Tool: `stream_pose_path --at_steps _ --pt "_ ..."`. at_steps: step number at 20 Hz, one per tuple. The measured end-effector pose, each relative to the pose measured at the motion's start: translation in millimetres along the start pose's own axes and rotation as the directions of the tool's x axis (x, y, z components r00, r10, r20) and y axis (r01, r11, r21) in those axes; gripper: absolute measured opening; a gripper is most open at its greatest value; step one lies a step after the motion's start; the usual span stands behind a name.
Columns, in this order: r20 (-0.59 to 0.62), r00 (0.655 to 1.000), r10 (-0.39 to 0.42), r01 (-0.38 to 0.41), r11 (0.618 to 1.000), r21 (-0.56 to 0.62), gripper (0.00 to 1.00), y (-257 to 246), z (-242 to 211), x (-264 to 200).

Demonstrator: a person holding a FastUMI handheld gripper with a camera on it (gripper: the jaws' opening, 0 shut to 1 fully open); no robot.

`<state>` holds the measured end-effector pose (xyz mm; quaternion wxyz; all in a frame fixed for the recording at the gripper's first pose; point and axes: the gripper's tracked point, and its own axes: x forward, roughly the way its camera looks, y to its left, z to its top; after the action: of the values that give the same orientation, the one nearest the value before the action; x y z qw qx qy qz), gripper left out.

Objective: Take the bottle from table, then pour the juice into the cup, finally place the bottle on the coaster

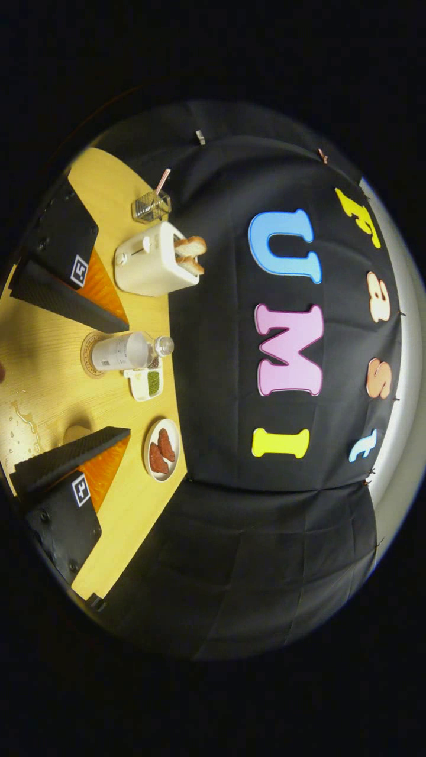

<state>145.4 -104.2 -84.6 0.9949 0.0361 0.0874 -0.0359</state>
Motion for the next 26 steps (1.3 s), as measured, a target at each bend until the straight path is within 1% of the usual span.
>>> stream_pose_path --at_steps 2,4,8,11,15,18,22,26 --pt "0.033 0.999 0.021 -0.021 1.000 -0.006 0.98 0.6 16.4 -23.2" --pt "0.056 0.996 0.062 -0.061 0.998 -0.015 0.98 8.0 28.5 -46.3" --pt "0.104 0.980 0.172 -0.168 0.985 -0.050 0.98 35.3 53.7 -90.5" --pt "0.125 0.969 0.215 -0.203 0.974 -0.100 0.97 50.6 63.2 -122.1" --pt "0.129 0.958 0.258 -0.248 0.965 -0.084 0.97 67.1 62.2 -162.1" --pt "0.111 0.957 0.268 -0.260 0.962 -0.081 0.97 71.0 57.3 -174.7" --pt "0.126 0.958 0.257 -0.250 0.966 -0.070 0.97 64.5 61.0 -172.7" --pt "0.126 0.967 0.220 -0.212 0.974 -0.077 0.97 48.9 61.4 -159.4"
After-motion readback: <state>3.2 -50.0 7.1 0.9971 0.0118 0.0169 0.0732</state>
